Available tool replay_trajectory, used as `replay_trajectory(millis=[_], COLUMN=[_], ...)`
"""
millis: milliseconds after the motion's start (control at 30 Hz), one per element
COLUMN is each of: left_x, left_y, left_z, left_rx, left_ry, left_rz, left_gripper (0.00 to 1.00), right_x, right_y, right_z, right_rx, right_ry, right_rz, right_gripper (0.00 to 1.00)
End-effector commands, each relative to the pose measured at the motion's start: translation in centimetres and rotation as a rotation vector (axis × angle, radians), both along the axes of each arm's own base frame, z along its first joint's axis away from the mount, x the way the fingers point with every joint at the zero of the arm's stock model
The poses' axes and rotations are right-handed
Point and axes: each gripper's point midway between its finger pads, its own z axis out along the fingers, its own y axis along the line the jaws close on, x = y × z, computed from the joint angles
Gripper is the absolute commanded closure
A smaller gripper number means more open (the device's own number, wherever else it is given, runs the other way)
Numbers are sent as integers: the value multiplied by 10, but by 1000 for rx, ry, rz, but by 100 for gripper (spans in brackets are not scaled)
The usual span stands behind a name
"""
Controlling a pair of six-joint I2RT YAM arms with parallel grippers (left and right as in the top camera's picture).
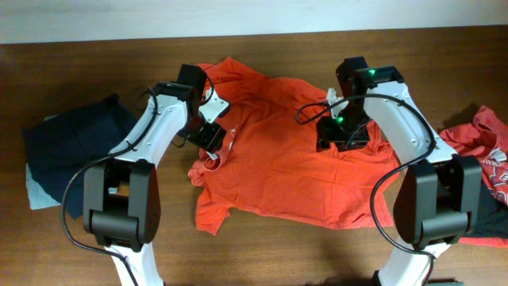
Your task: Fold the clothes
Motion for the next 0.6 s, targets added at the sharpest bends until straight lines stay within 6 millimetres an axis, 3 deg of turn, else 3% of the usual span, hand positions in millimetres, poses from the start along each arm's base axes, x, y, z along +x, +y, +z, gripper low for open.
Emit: replay_trajectory(millis=[0, 167, 300, 400, 433, 567], left_x=[-19, -5, 4, 13, 18, 32], left_y=[1, 13, 13, 25, 31, 45], left_z=[-6, -10, -14, -24, -28, -44], left_rx=[2, 57, 48, 113, 133, 112], left_ry=[80, 26, -1, -20, -34, -46], left_rz=[-6, 59, 72, 128, 162, 237], left_gripper=[27, 21, 29, 29, 24, 23], right_x=[-1, 5, 6, 6, 6, 6], right_y=[4, 5, 6, 6, 6, 6], right_z=[2, 1, 1, 1, 1, 1], right_rx=[13, 17, 18, 18, 18, 18], right_ry=[-3, -30, -35, -35, -35, -34], right_rz=[2, 3, 3, 3, 3, 3], right_gripper=[40, 39, 39, 39, 39, 39])
